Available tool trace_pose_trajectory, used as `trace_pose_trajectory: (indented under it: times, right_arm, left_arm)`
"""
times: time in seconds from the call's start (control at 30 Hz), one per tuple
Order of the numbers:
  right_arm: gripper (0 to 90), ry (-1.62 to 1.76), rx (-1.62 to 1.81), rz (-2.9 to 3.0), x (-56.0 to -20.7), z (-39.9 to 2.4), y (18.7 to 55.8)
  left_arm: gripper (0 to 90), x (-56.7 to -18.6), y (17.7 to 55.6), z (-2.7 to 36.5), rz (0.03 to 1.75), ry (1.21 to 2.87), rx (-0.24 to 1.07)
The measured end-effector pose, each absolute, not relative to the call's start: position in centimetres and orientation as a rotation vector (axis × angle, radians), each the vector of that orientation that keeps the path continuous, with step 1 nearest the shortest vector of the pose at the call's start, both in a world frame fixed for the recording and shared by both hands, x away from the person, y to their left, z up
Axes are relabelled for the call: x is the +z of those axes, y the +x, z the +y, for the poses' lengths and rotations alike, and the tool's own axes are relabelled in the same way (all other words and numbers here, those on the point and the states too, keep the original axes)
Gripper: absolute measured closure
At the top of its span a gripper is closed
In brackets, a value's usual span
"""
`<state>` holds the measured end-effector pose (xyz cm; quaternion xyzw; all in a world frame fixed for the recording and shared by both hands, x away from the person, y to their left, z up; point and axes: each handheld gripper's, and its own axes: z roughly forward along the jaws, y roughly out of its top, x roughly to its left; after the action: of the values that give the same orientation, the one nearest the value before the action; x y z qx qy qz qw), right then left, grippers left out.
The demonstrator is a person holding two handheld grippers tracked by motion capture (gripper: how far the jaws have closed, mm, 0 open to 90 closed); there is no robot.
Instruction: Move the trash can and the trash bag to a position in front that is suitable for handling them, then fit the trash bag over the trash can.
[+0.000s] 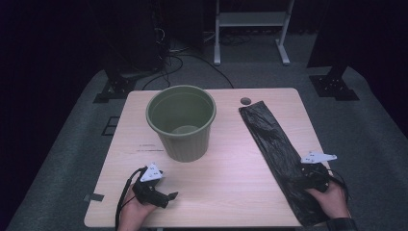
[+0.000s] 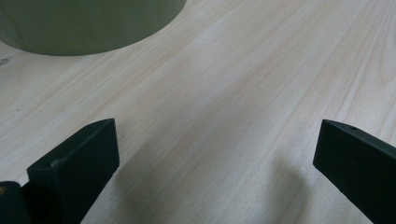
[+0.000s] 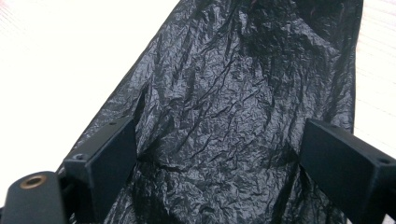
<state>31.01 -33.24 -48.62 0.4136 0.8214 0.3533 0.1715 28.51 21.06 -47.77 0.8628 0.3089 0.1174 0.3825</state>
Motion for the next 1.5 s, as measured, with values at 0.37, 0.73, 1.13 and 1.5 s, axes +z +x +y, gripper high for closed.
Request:
trace_pose_trajectory:
  times: [0.37, 0.73, 1.13, 1.5]
  right_arm:
    - [10.2, 1.176, 1.0, 2.332, -48.6, -33.2, 31.0]
    - [10.1, 1.177, 1.0, 2.331, -48.6, -33.2, 31.0]
    - [10.2, 1.178, 1.0, 2.329, -48.6, -33.2, 31.0]
    - [10.2, 1.179, 1.002, 2.328, -48.6, -33.2, 31.0]
  left_arm:
    - [0.0, -45.0, 28.9, 22.0, 0.796, 2.135, 0.289]
    - [0.0, -42.6, 29.3, 22.1, 0.79, 2.104, 0.273]
    - [0.0, -38.4, 30.5, 23.0, 0.774, 2.063, 0.282]
    - [0.0, -35.0, 32.2, 24.1, 0.791, 2.029, 0.301]
